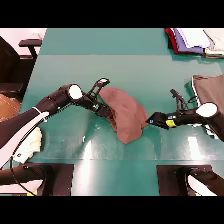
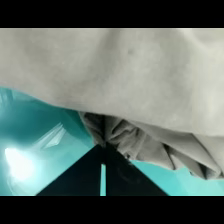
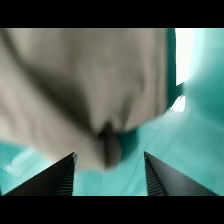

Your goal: Fold the shirts.

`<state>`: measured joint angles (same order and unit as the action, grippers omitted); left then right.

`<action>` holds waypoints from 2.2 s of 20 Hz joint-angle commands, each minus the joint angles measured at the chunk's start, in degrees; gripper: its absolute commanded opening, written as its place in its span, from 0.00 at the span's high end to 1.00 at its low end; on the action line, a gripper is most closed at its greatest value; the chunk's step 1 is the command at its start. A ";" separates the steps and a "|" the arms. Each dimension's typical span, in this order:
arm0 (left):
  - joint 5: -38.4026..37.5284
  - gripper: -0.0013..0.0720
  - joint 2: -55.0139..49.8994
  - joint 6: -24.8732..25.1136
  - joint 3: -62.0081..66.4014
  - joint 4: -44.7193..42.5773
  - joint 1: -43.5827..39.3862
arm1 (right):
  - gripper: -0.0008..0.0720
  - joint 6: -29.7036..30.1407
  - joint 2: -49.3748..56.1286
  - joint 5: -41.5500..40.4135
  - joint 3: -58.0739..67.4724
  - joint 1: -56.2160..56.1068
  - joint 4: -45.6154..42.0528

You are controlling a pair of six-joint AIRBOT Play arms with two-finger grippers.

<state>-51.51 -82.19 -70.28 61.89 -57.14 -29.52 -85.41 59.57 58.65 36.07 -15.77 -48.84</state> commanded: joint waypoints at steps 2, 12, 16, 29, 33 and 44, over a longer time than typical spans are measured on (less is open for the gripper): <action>-1.53 0.95 -0.02 -0.04 0.09 -0.83 0.04 | 0.39 2.14 9.70 -4.66 3.37 -1.33 0.72; -2.27 0.95 0.04 -3.28 0.13 -7.80 0.37 | 0.97 2.51 17.66 -4.13 13.75 -3.26 -3.93; -1.88 0.95 2.54 -6.03 0.13 -8.98 7.08 | 0.97 2.10 9.11 1.07 20.17 0.00 -15.47; 11.32 0.95 33.55 -5.73 12.70 -13.27 17.90 | 0.97 2.56 -14.43 4.66 43.87 11.56 -23.23; 6.21 0.95 37.59 -5.73 31.02 -13.49 17.90 | 0.97 2.67 -15.28 8.66 57.86 11.56 -23.34; -0.39 0.95 36.02 -5.51 51.41 -21.90 17.90 | 0.97 -0.04 -0.94 23.76 88.59 11.54 -23.06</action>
<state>-50.70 -44.99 -74.72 111.70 -73.08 -11.68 -82.78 54.87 78.08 121.14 -4.25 -71.81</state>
